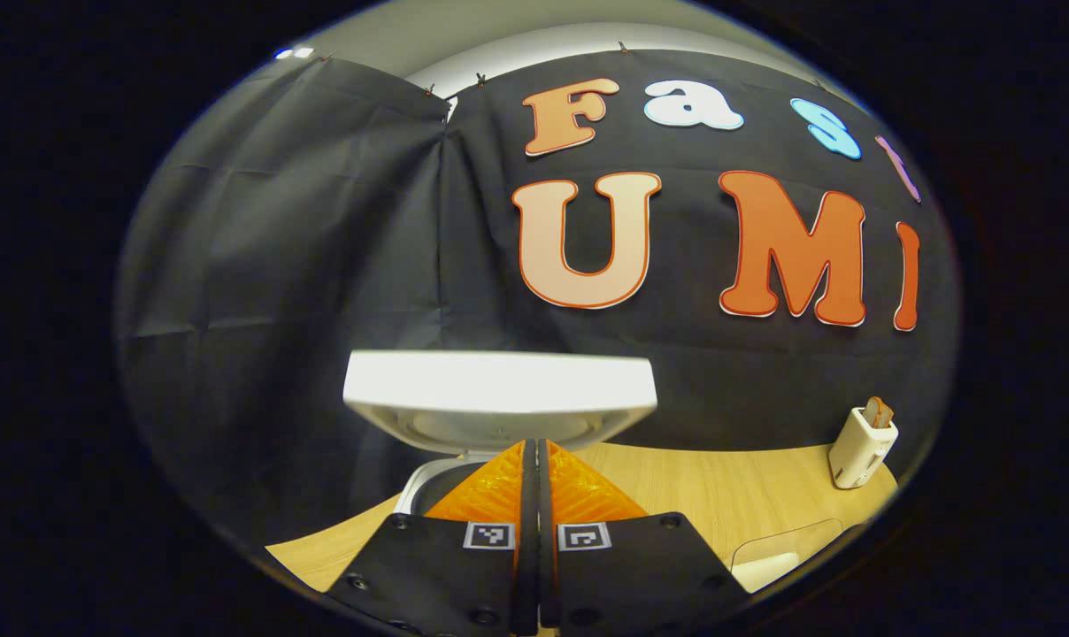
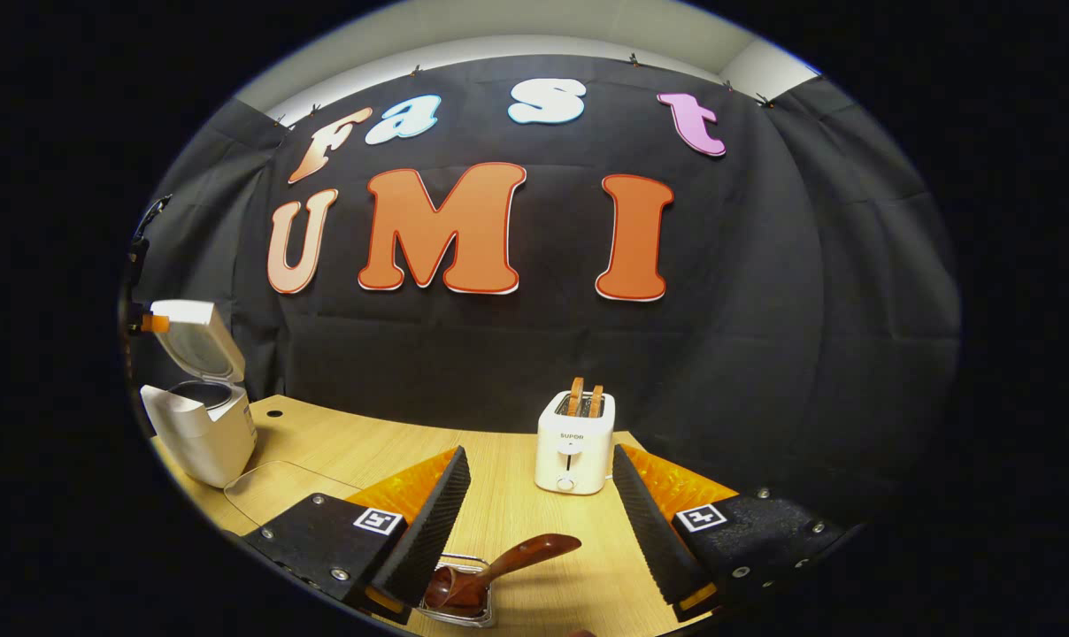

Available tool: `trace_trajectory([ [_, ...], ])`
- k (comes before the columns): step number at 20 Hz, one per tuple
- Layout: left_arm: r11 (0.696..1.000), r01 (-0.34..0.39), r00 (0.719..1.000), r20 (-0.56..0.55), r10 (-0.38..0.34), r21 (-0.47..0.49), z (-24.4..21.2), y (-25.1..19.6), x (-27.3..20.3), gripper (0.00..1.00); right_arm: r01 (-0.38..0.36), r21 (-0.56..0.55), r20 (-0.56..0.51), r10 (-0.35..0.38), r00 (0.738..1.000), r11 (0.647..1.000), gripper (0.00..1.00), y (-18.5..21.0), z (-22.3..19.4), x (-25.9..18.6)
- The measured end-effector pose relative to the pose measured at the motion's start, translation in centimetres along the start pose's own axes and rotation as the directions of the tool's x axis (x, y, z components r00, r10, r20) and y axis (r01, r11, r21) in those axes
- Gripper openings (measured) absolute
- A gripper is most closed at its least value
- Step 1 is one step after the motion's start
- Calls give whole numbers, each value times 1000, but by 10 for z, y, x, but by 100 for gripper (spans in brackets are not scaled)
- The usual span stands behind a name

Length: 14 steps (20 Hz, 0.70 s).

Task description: Close the left gripper, press the button to open the rice cooker; take a wooden spoon from the chopstick holder with the right hand, scoop a spoonful of rice and pour it into the rice cooker, then put the wooden spoon back into the chopstick holder.

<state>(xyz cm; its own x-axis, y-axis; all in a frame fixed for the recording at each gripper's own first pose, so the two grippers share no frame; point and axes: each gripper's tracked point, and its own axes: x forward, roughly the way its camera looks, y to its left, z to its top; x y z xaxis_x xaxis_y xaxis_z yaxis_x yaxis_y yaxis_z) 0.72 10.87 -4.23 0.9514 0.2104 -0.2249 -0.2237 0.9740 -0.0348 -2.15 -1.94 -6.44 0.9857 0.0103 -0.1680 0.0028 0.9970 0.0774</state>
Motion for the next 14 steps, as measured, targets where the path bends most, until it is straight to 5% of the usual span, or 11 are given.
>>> trace_trajectory([
  [8, 996, 23, 1000, 3, -23, 87, -25, -17, -3, 4, 16, 98, -86, -8, 996, 995, 96, -10, -34, -1],
  [14, 998, 12, 999, 49, -15, 69, -19, -17, -7, 4, 38, 198, -156, -7, 988, 979, 96, -6, -65, 6],
])
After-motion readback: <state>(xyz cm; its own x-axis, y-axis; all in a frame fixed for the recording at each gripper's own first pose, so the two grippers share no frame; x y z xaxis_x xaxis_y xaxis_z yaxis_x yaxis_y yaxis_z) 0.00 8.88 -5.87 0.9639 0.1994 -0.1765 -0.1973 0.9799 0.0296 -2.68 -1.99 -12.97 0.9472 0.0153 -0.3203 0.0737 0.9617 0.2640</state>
